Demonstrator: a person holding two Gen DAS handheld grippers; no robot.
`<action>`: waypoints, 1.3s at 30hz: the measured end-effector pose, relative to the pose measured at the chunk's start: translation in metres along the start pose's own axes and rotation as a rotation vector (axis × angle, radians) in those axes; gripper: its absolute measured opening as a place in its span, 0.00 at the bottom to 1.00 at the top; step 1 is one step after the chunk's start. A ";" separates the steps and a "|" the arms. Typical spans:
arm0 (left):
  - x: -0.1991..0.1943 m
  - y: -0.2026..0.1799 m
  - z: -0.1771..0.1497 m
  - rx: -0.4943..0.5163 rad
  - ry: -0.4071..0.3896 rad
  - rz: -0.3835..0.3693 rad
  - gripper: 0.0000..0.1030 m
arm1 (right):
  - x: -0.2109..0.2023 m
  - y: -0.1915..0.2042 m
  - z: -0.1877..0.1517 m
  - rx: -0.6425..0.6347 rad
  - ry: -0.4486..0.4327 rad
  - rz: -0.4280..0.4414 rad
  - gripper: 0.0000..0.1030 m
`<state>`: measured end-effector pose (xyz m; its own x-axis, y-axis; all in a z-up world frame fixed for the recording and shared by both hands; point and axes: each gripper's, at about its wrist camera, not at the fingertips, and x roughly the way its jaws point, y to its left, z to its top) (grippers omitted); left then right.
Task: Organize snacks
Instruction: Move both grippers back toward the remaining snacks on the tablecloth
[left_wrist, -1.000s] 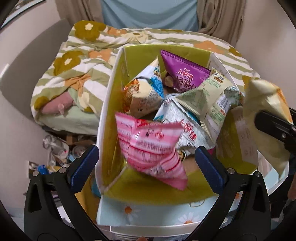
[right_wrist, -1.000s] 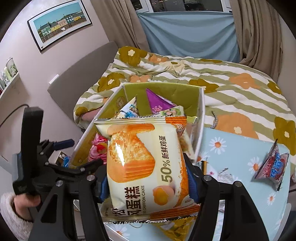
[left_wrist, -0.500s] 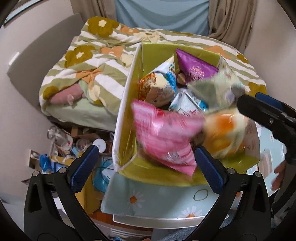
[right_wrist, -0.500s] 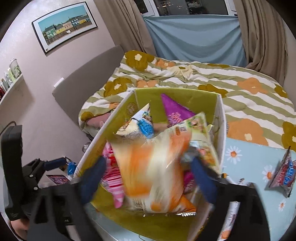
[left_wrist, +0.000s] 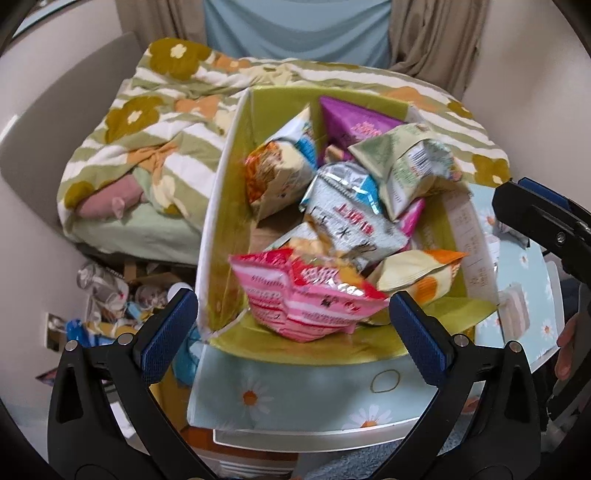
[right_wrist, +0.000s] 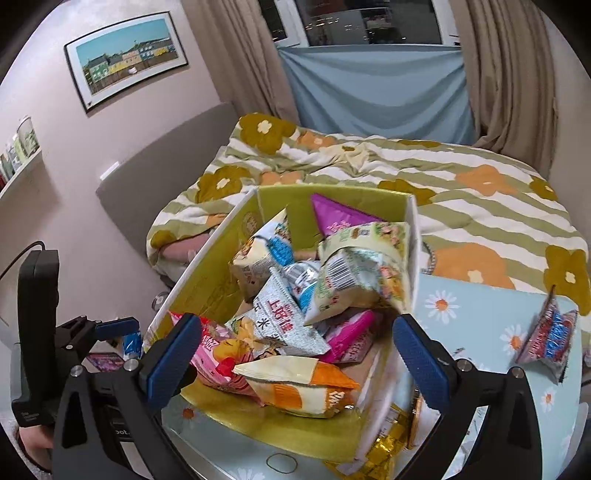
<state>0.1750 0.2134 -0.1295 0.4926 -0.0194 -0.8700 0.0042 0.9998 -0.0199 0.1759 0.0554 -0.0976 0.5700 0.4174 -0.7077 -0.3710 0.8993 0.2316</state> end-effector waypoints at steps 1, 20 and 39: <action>-0.002 -0.003 0.001 0.007 -0.007 -0.004 1.00 | -0.004 -0.002 0.001 0.007 -0.006 -0.006 1.00; -0.035 -0.118 -0.018 0.056 -0.091 -0.045 1.00 | -0.104 -0.105 -0.028 0.074 -0.055 -0.190 1.00; 0.044 -0.260 -0.086 0.205 -0.031 0.059 1.00 | -0.093 -0.220 -0.127 0.143 0.120 -0.149 1.00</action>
<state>0.1209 -0.0482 -0.2046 0.5236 0.0361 -0.8512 0.1497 0.9797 0.1336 0.1118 -0.1975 -0.1674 0.5165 0.2681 -0.8132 -0.1773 0.9626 0.2047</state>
